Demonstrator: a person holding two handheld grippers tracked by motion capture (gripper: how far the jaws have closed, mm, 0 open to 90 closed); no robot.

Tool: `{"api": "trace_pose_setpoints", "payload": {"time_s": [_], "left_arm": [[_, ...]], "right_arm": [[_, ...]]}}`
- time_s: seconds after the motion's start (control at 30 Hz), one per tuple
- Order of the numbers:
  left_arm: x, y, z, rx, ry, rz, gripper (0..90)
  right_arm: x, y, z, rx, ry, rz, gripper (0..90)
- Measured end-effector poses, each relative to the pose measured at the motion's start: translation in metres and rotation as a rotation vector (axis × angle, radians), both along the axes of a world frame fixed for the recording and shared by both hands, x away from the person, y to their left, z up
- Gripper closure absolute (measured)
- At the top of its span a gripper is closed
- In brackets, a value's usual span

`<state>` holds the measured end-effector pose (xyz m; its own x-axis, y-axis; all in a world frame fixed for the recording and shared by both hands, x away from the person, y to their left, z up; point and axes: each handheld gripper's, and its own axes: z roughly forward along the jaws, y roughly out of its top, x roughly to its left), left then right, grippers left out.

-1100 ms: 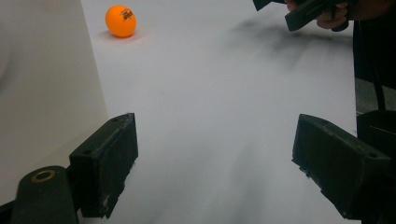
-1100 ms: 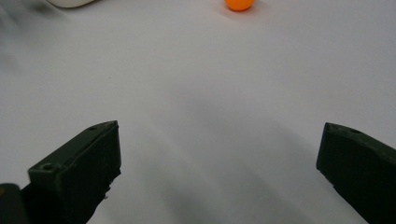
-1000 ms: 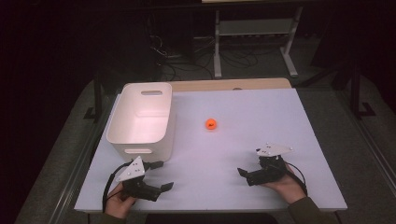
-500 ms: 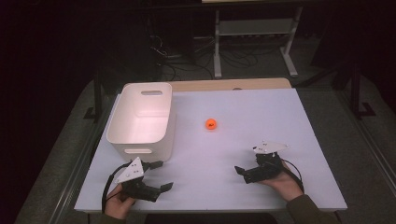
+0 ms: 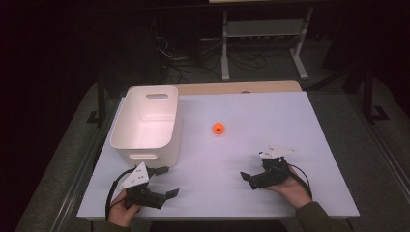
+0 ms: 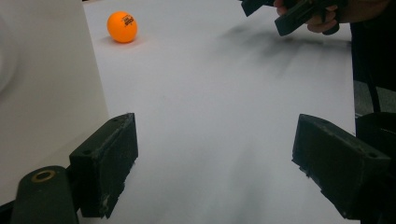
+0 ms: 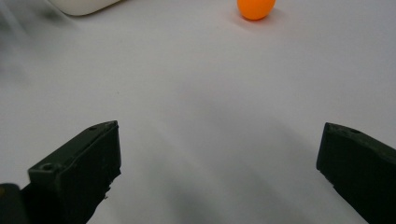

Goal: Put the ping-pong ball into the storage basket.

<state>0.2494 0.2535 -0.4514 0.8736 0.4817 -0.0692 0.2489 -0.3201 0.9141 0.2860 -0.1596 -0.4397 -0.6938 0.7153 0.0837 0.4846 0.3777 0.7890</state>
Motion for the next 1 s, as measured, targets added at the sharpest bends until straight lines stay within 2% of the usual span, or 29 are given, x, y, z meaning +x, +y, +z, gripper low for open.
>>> {"api": "trace_pose_setpoints", "payload": {"time_s": [0.53, 0.7, 1.0], "left_arm": [[0.0, 0.001, 0.0, -0.013, 0.003, 0.001, 14.1], [0.0, 0.0, 0.0, -0.001, 0.0, 0.0, 14.1], [0.0, 0.0, 0.0, -0.004, 0.001, 0.002, 14.1]], "right_arm": [[0.006, 0.004, 0.002, 0.008, 0.007, 0.0, 0.0], [0.009, 0.005, 0.002, 0.01, 0.01, 0.0, 0.0], [0.011, 0.007, 0.002, 0.009, 0.014, 0.002, 0.0]]}}
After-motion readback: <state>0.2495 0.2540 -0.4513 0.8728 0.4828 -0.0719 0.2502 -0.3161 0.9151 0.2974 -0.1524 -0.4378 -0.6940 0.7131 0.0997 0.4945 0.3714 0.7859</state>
